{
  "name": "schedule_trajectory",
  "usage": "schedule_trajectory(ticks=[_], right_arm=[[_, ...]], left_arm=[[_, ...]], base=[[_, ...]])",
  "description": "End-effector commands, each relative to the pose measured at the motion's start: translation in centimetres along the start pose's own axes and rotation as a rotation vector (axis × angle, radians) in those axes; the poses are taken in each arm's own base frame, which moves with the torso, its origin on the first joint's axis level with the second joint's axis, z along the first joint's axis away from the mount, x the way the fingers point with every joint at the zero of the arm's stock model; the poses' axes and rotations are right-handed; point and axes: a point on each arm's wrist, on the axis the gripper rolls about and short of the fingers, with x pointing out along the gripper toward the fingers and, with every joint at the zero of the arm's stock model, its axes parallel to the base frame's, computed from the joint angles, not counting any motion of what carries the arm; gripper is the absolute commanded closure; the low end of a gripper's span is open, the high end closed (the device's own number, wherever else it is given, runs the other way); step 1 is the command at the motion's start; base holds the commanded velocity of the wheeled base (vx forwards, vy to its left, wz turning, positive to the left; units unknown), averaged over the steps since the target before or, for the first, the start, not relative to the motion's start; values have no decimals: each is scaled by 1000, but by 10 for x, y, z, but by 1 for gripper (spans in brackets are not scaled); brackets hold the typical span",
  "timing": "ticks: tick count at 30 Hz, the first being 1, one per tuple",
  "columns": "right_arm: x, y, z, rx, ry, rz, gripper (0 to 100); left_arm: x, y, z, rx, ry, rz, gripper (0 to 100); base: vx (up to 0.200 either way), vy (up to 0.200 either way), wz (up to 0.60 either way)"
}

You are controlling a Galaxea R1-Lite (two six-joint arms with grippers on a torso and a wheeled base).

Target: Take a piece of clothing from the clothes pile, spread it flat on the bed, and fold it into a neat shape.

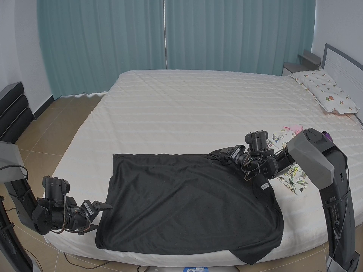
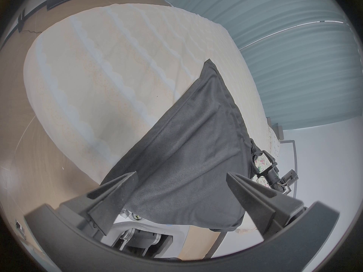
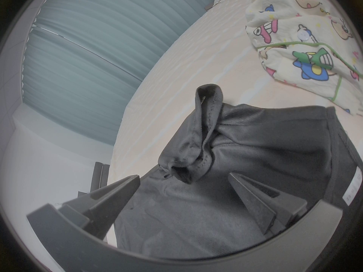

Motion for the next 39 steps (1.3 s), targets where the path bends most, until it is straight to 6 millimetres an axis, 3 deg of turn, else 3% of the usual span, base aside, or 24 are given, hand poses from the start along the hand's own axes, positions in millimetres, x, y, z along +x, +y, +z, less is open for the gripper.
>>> schedule_trajectory(ticks=[1, 7, 9, 10, 11, 18, 21, 25, 34, 39], right_arm=[[18, -8, -7, -2, 4, 4, 0], [34, 3, 4, -11, -46, 71, 0], [37, 18, 28, -4, -118, 145, 0], [37, 18, 28, -4, -118, 145, 0], [41, 17, 40, 11, -148, 155, 0], [6, 53, 86, 32, -335, 422, 0], [0, 58, 92, 29, -359, 445, 0], [6, 52, 86, 31, -329, 400, 0], [18, 29, 52, 37, -169, 201, 0], [4, 28, 31, 35, -96, 117, 0]], left_arm=[[0, 0, 0, -1, 0, 1, 0], [0, 0, 0, 0, -1, 0, 0], [0, 0, 0, 0, -1, 0, 0], [0, 0, 0, 0, -1, 0, 0], [0, 0, 0, 0, -1, 0, 0], [0, 0, 0, -1, -1, 2, 0], [0, 0, 0, -1, -3, 3, 0], [0, 0, 0, -1, -3, 3, 0], [-1, 3, -4, 7, -11, -7, 0], [-2, 3, -4, 13, -21, -17, 0]], base=[[0, 0, 0], [0, 0, 0], [0, 0, 0], [0, 0, 0], [0, 0, 0], [0, 0, 0], [0, 0, 0], [0, 0, 0], [0, 0, 0], [0, 0, 0]])
